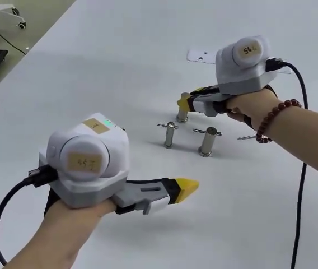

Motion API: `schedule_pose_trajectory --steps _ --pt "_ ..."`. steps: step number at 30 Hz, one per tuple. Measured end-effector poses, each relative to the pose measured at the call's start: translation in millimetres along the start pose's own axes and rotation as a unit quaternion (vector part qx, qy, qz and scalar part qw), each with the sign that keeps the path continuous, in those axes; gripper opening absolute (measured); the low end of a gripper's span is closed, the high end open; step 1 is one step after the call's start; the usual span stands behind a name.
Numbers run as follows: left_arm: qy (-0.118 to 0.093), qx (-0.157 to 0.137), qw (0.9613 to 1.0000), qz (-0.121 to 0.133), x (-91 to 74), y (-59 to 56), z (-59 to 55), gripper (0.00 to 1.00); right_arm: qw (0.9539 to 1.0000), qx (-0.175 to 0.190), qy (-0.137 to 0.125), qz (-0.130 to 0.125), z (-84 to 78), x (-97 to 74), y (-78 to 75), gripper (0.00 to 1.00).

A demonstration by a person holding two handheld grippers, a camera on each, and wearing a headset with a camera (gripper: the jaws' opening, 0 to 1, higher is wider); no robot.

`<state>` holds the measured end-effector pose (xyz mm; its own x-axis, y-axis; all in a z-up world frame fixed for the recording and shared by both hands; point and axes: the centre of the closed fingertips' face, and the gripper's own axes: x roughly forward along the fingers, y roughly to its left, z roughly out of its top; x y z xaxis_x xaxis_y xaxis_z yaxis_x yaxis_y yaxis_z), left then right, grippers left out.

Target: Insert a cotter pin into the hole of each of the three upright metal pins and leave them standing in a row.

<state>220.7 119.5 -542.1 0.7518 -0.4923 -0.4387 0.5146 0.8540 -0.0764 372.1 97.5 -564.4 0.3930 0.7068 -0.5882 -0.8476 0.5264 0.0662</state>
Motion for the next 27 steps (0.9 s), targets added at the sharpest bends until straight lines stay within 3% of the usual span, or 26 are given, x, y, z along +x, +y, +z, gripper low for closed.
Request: schedule_pose_trajectory --steps 18,21,27 --pt "0.001 0.005 1.0000 -0.001 0.4 -0.9 0.1 0.98 0.9995 -0.007 0.019 -0.025 -29.9 -47.5 -7.9 0.08" --pt "0.000 0.006 1.0000 0.000 0.3 -1.2 0.5 0.98 0.9993 -0.006 0.021 -0.029 -35.7 -55.4 -15.3 0.08" --pt "0.000 0.010 0.9999 -0.002 -0.1 -3.0 0.8 0.98 0.9992 -0.002 0.020 -0.033 -44.5 -73.7 -10.3 0.08"
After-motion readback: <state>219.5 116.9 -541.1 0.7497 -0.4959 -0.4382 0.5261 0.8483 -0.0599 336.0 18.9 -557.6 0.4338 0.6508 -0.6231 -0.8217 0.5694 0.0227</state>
